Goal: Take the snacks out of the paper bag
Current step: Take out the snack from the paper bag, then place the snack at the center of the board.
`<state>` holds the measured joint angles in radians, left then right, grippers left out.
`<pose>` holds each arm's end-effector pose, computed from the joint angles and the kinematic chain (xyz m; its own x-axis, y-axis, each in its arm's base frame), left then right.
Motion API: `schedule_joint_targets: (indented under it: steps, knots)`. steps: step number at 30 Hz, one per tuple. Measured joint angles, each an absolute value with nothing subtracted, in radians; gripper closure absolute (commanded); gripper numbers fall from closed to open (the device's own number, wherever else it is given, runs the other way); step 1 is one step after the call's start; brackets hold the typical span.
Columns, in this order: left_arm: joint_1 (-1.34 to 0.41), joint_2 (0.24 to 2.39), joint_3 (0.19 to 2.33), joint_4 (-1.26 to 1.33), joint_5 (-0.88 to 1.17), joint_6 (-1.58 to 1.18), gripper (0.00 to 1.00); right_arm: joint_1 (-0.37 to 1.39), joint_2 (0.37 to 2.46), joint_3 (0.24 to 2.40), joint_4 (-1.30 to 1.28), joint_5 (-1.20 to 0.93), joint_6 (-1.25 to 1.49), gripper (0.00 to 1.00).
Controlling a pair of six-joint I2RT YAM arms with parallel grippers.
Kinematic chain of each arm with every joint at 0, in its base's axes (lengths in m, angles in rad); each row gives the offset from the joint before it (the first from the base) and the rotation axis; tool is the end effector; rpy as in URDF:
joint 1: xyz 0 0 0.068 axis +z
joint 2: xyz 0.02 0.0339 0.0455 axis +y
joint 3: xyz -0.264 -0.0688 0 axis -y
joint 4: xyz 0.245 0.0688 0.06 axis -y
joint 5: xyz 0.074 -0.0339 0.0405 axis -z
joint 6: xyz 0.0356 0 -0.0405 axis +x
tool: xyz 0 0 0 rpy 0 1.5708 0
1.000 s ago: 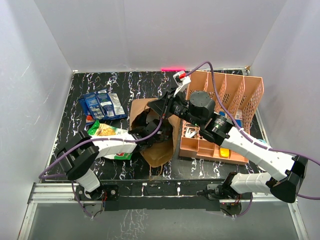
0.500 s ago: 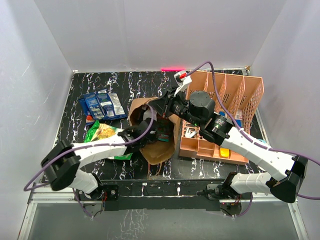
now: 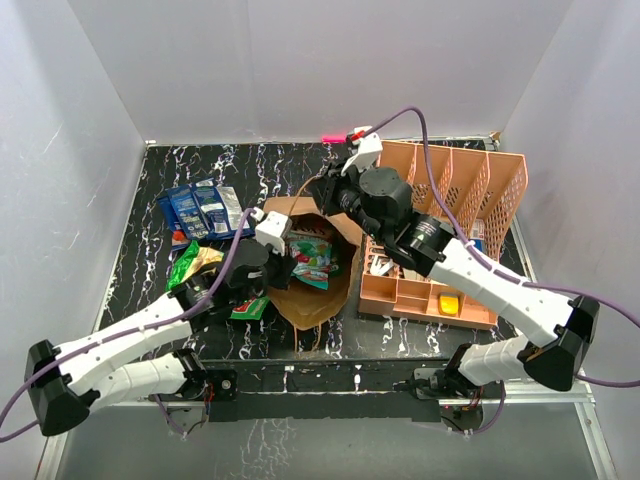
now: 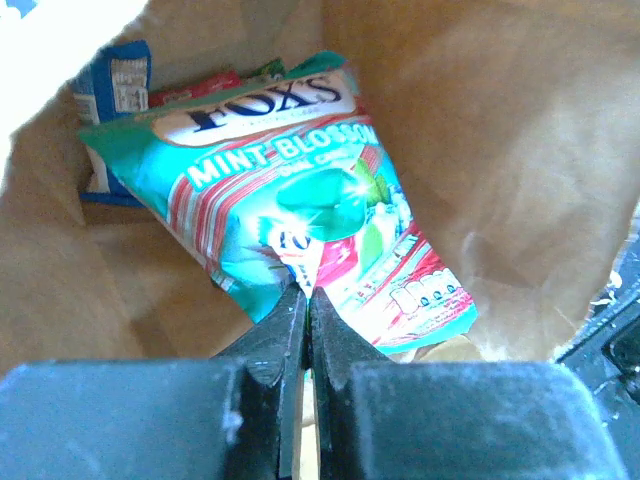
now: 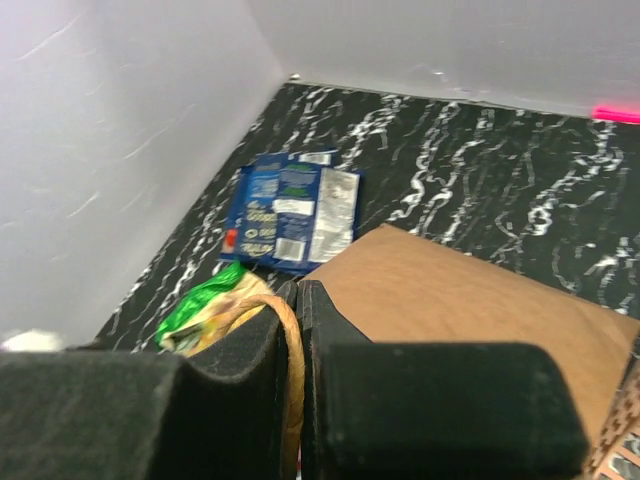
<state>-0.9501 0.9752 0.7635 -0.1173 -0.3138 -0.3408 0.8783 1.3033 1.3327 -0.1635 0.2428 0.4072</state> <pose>0.1404 -0.1775 0.3044 -0.3789 -0.0166 -0.9253 0.5063 0.8332 -0.2223 0.1987 0.2261 0.4208 -0.3140 0.2236 -0.9227 -0.5125 0.7782 0.3630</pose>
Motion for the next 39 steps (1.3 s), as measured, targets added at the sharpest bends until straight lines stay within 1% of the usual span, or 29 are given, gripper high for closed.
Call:
schedule_joint_targets:
  steps: [5, 11, 16, 20, 25, 30, 32, 36, 39]
  knots:
    - [-0.952, 0.91, 0.849, -0.224, -0.27, -0.289, 1.0, 0.833, 1.345, 1.385, -0.214, 0.318, 0.394, 0.92]
    - [-0.952, 0.886, 1.058, -0.316, -0.244, -0.223, 1.0, 0.684, 1.364, 1.386, -0.229, 0.29, 0.395, 0.92]
    - [-0.952, 0.886, 1.229, -0.369, -0.245, -0.174, 1.0, 0.605, 1.387, 1.386, -0.238, 0.253, 0.398, 0.92]
    - [-0.953, 0.898, 1.377, -0.446, -0.321, -0.152, 1.0, 0.576, 1.388, 1.385, -0.241, 0.223, 0.398, 0.92]
    - [-0.953, 0.926, 1.507, -0.563, -0.514, -0.15, 1.0, 0.552, 1.38, 1.366, -0.244, 0.201, 0.398, 0.92]
    - [-0.953, 0.928, 1.515, -0.713, -0.729, -0.189, 1.0, 0.524, 1.352, 1.345, -0.26, 0.186, 0.398, 0.92]
    - [-0.953, 0.921, 1.488, -0.754, -0.803, -0.223, 1.0, 0.518, 1.336, 1.344, -0.266, 0.183, 0.398, 0.92]
    - [-0.953, 0.868, 1.349, -0.824, -0.909, -0.319, 1.0, 0.515, 1.301, 1.344, -0.266, 0.18, 0.398, 0.92]
    - [-0.953, 0.823, 1.213, -0.855, -0.935, -0.411, 1.0, 0.515, 1.283, 1.344, -0.266, 0.178, 0.398, 0.92]
